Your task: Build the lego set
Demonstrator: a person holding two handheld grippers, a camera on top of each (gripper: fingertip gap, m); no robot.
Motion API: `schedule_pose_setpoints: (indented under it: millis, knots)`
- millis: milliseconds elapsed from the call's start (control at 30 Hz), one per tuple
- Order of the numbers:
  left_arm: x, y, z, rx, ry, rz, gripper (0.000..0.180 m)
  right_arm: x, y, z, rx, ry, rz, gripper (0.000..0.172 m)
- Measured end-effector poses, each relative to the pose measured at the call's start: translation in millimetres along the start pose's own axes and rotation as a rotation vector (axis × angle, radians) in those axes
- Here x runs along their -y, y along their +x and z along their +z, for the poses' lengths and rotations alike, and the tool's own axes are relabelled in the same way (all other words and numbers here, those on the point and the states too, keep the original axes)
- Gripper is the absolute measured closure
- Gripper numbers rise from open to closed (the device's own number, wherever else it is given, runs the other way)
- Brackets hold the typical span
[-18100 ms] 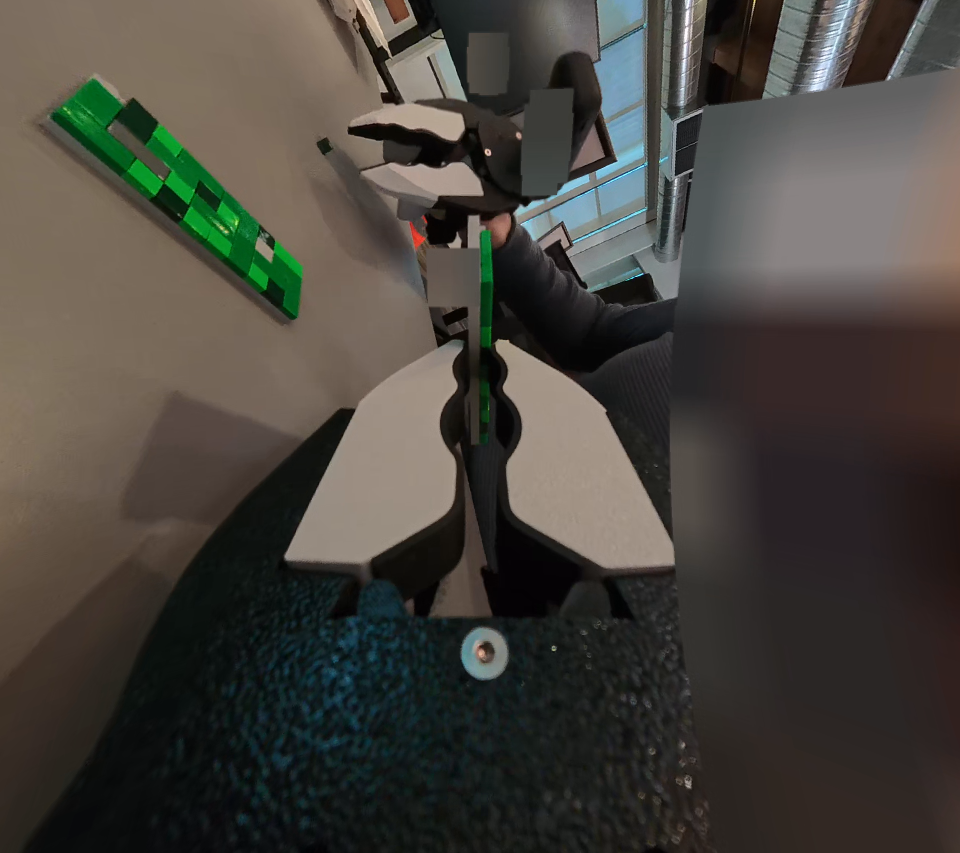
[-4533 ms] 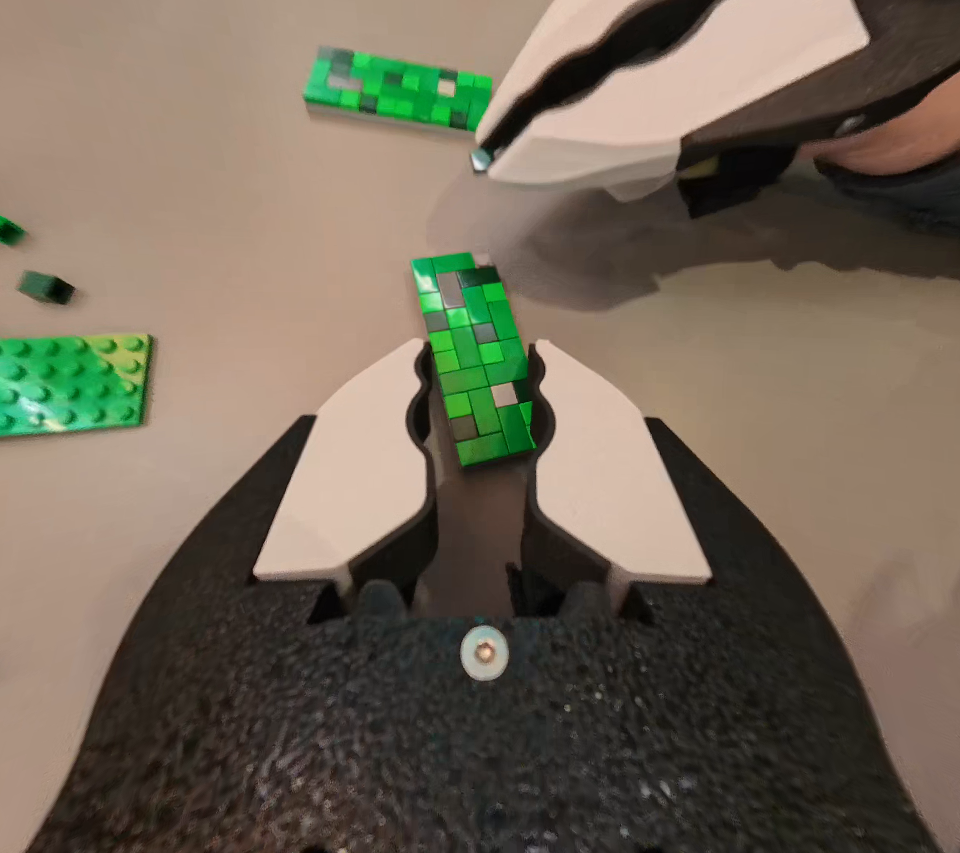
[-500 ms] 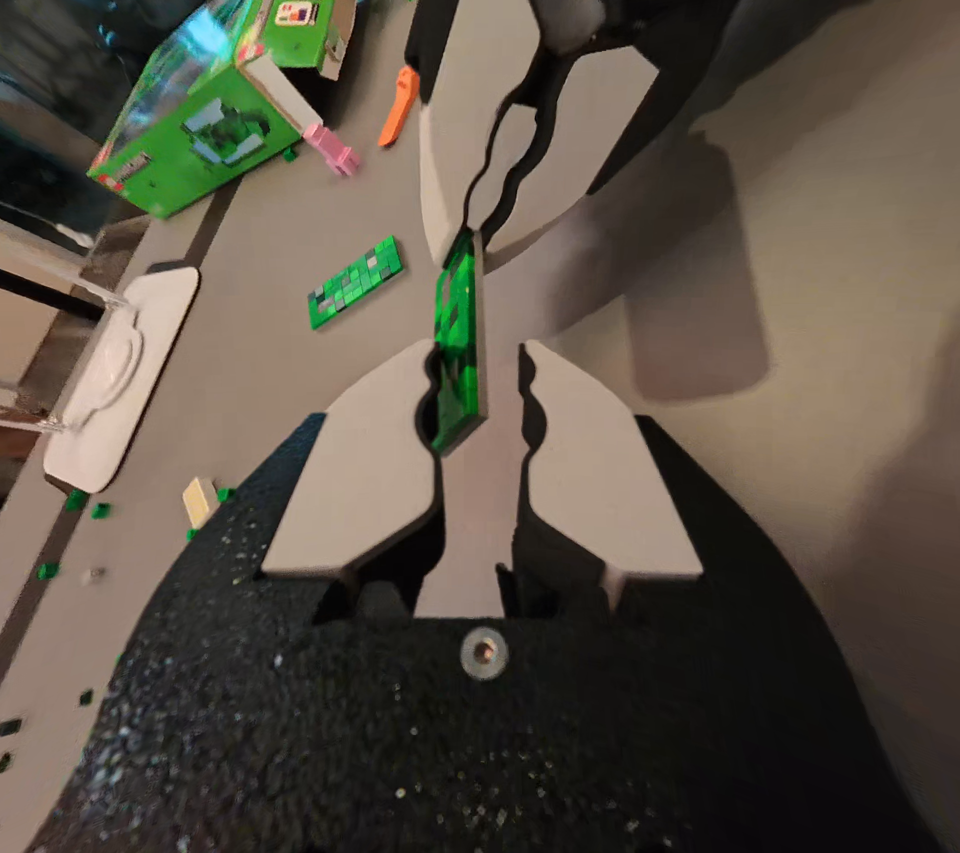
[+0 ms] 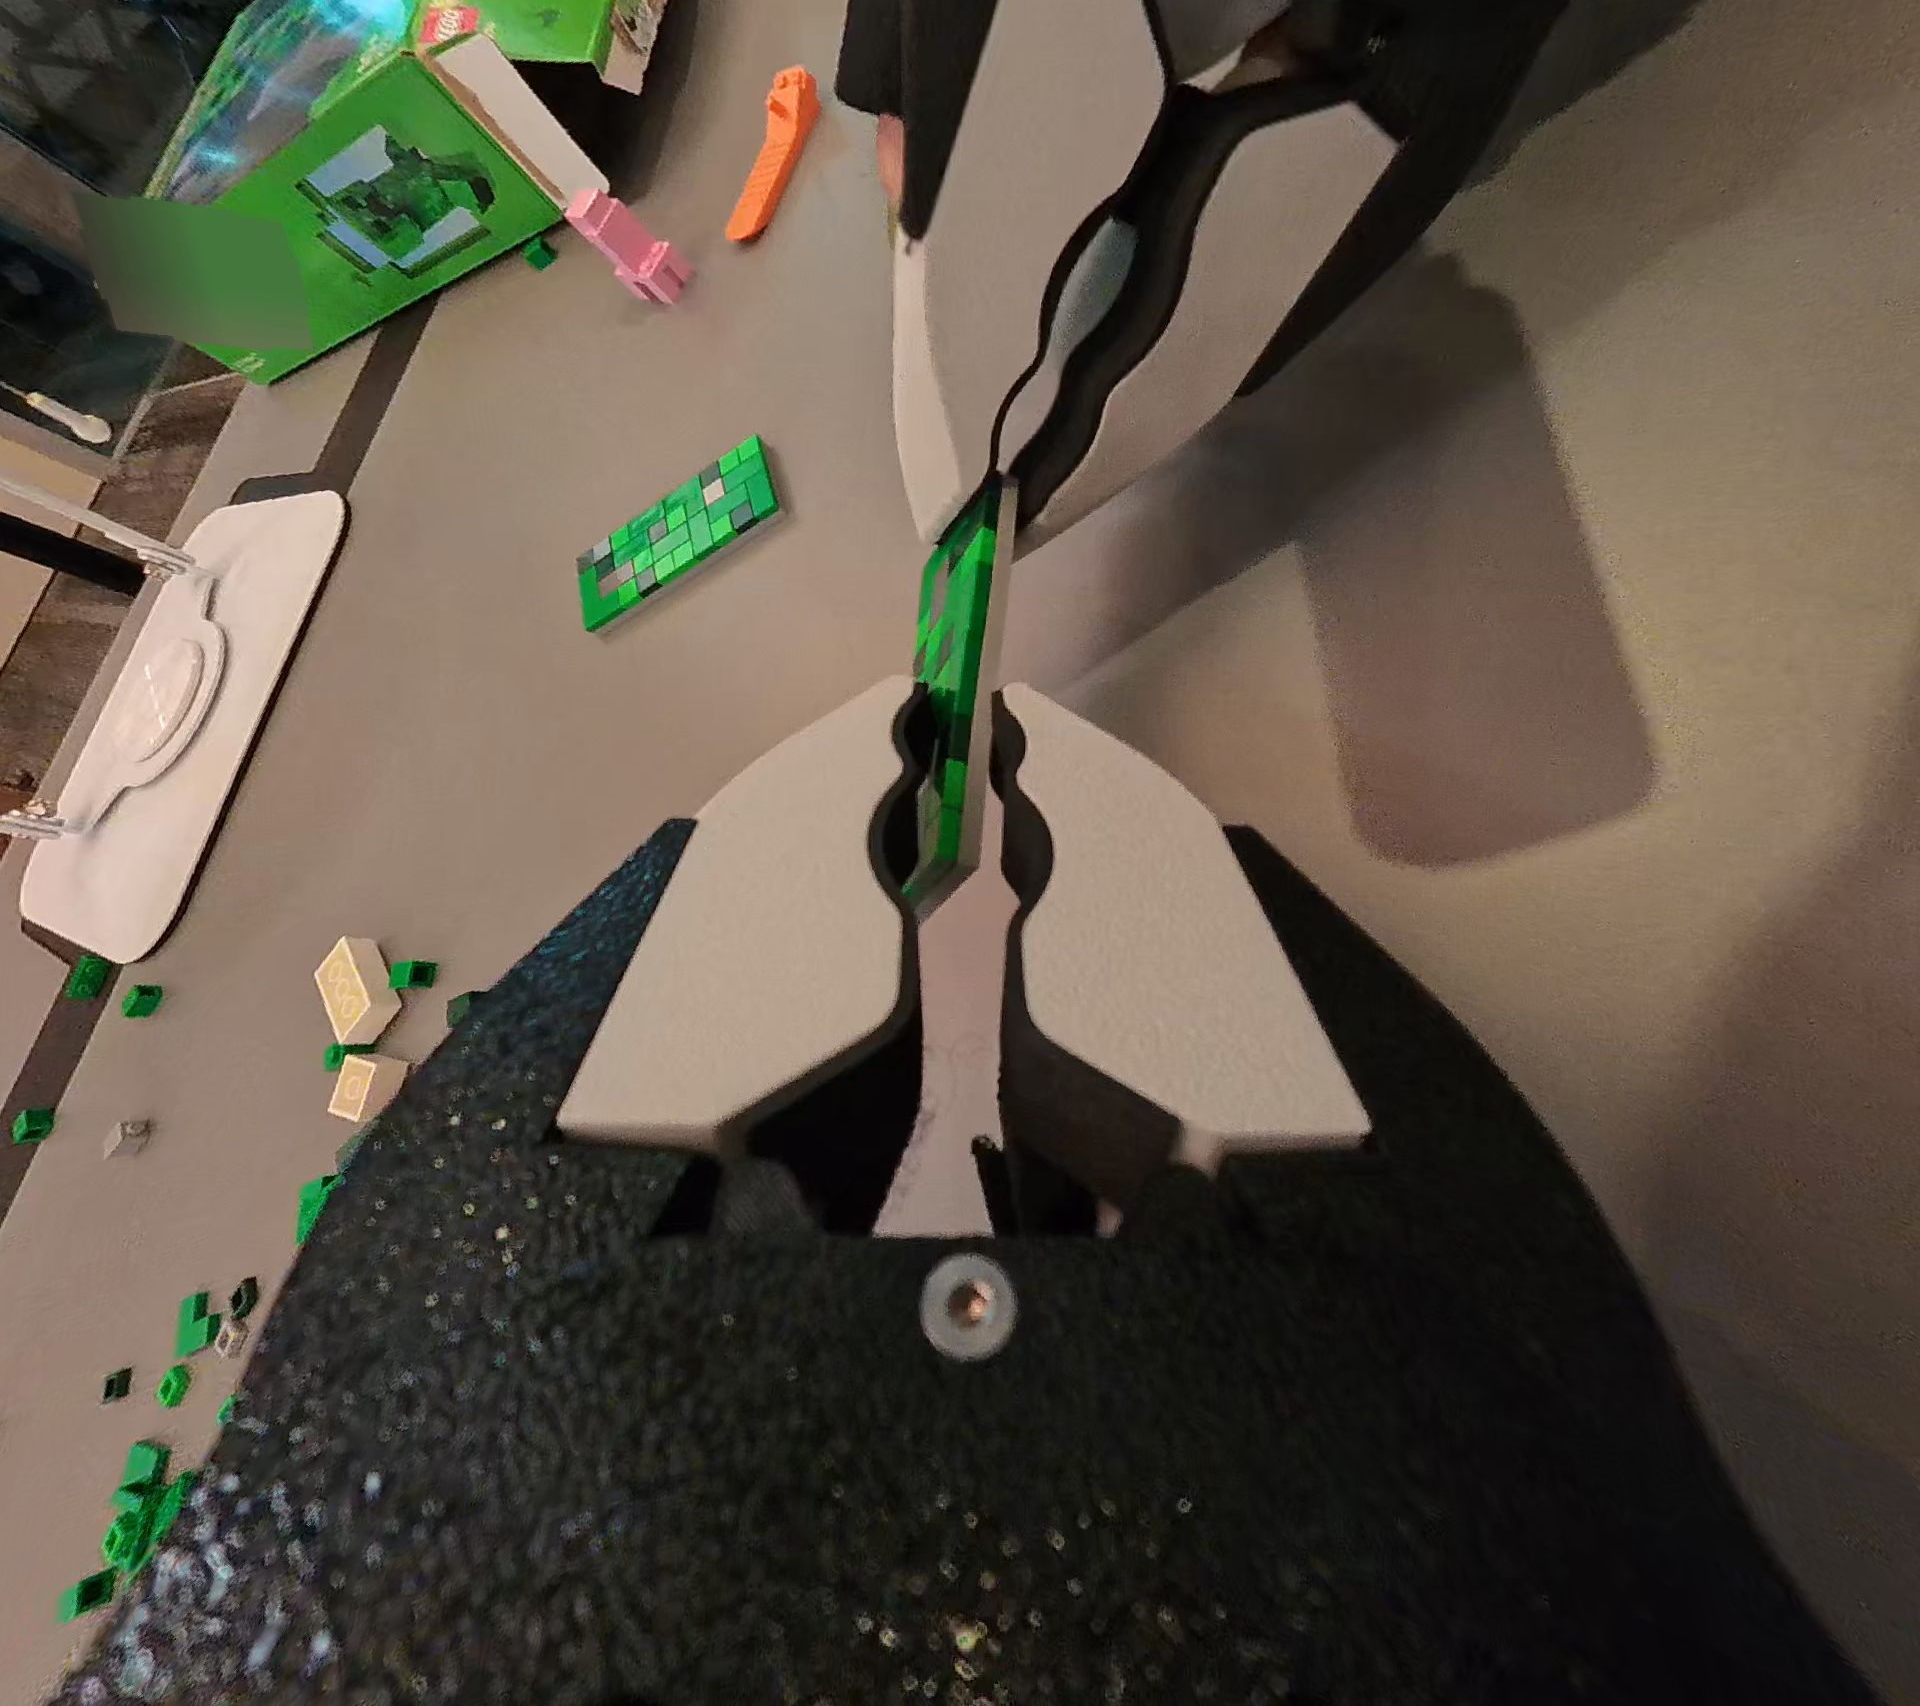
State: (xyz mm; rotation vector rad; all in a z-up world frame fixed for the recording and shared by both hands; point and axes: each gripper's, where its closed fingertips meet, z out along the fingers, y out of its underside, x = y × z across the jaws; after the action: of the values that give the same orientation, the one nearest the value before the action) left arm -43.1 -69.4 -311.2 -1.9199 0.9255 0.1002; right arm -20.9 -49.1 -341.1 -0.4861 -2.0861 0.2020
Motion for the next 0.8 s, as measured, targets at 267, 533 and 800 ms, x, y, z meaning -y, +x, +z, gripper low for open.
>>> schedule_pose_setpoints:
  millis: [267, 533, 800]
  knots:
    - [8, 0, -5, -0.085, 0.073, -0.254, 0.149, -2, 13, -1, -0.102, 0.041, 0.003, 0.166]
    - [9, -5, -11, -0.246, 0.077, -0.566, 0.124, -1, 31, -10, -0.305, 0.059, -0.21, 0.166]
    - [-4, -38, 7, -0.104, 0.038, -0.68, 0.145, -26, 53, -15, -0.342, 0.046, -0.03, 0.15]
